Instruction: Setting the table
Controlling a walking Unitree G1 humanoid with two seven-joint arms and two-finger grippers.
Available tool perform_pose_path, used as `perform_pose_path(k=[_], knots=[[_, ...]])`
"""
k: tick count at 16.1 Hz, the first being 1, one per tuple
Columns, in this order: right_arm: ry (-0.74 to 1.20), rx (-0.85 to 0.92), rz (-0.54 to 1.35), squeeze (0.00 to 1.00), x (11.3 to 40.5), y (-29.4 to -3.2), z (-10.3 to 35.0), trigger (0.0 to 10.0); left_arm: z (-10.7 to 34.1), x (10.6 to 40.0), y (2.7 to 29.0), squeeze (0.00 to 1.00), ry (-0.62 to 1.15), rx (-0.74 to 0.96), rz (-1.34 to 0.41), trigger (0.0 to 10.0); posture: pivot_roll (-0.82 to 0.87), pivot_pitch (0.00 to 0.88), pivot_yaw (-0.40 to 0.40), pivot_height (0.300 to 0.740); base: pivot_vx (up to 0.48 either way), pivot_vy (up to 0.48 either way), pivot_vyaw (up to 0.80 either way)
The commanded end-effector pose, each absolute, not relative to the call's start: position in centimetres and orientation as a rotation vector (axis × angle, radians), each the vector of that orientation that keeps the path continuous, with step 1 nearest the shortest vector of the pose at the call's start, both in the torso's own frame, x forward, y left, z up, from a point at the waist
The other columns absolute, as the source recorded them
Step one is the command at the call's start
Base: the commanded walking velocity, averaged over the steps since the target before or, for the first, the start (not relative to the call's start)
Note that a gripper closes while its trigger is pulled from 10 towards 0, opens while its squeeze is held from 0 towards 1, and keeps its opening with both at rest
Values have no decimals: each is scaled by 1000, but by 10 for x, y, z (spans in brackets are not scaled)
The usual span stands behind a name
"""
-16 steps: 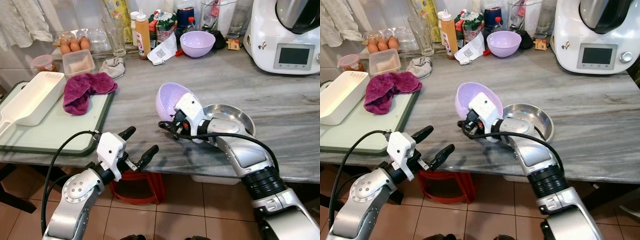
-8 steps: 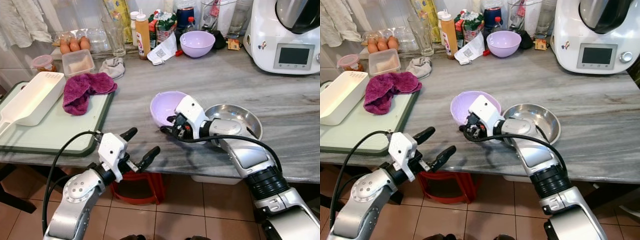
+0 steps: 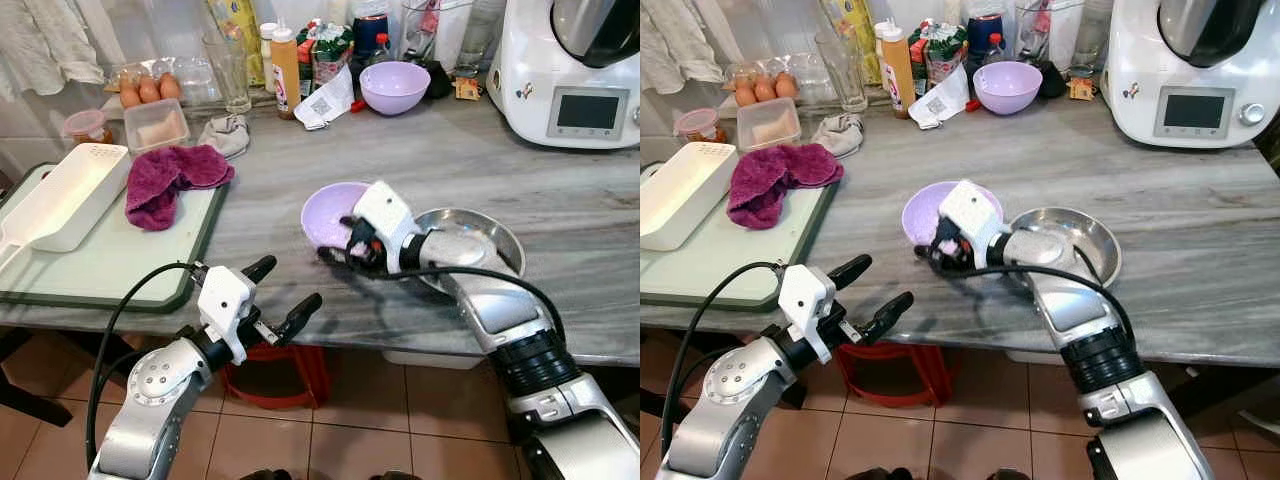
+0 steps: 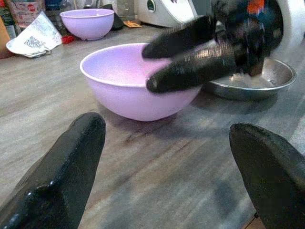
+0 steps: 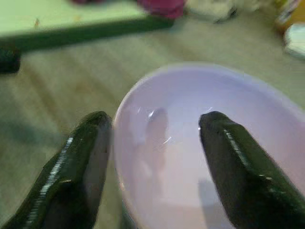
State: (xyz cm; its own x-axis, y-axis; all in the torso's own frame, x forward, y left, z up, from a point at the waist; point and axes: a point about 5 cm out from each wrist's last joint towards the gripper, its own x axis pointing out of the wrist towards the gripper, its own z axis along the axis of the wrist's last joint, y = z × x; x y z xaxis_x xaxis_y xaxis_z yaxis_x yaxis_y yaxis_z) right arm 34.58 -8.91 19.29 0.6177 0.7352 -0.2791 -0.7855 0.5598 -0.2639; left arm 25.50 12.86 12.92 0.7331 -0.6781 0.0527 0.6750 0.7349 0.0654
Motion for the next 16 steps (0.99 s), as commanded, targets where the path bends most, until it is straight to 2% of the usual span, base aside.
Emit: perform_pose_path(k=[1,4,6,8,11,16], knots=[[41,-371,878,1000,348,-86,216,10000,132,256,128,0,-81,48,-749,10000,-148,125,64,740,0,0,0],[-87,-295,719,1000,348,-104,236,10000,139,261,129,0,-104,38,-719,10000,-153,126,67,740,0,0,0],[-107,-265,651,1000,346,-113,237,10000,139,261,128,0,-105,33,-713,10000,-158,128,68,740,0,0,0],[-128,-270,502,1000,339,-133,237,10000,139,261,127,0,-115,25,-698,10000,-165,130,67,740,0,0,0],[-116,-302,372,1000,327,-152,225,10000,141,264,130,0,-130,-3,-644,10000,-179,134,65,740,0,0,0],[23,-301,172,1000,313,-180,198,10000,142,268,128,0,-144,-31,-611,10000,-188,133,55,740,0,0,0]])
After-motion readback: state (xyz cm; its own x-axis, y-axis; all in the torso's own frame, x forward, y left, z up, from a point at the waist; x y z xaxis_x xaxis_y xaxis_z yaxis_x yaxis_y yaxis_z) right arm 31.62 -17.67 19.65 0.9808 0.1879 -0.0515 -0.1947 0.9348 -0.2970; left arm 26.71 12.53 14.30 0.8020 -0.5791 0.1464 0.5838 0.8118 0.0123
